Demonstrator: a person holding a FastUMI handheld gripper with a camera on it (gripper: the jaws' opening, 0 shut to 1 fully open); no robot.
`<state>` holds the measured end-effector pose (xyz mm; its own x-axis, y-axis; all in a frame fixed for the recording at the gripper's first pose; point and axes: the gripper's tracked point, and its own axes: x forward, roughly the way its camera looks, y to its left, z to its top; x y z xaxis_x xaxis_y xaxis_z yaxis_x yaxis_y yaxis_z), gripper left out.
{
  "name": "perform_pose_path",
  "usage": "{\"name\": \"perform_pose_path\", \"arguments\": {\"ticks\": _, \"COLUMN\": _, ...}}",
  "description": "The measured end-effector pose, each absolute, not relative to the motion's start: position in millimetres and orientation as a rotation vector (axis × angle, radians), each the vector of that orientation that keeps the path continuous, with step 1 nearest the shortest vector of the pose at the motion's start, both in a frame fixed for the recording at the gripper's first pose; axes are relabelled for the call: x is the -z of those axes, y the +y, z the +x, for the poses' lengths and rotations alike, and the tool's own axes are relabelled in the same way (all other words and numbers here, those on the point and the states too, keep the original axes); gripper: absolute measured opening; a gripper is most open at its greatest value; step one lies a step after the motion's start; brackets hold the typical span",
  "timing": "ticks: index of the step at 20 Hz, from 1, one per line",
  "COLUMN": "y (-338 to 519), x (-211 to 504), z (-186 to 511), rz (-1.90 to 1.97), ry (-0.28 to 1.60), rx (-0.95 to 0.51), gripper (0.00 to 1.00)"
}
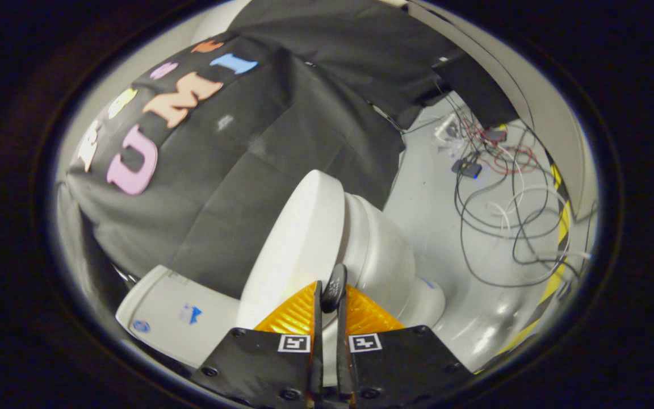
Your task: Open the toilet lid.
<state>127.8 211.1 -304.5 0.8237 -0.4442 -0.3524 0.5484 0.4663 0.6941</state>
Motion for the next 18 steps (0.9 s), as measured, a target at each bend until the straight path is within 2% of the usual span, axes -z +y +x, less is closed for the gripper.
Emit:
{"name": "perform_pose_path", "arguments": {"ticks": 5, "y": 217, "x": 231, "z": 136, "rz": 0.731, "ry": 0.003, "rx": 0.558, "gripper": 0.10}}
{"name": "perform_pose_path", "arguments": {"ticks": 13, "y": 260, "x": 139, "z": 165, "rz": 0.525, "ry": 0.020, "rx": 0.620, "gripper": 0.07}}
{"name": "perform_pose_path", "arguments": {"ticks": 18, "y": 287, "x": 107, "z": 193, "rz": 0.434, "ry": 0.130, "rx": 0.643, "gripper": 0.04}}
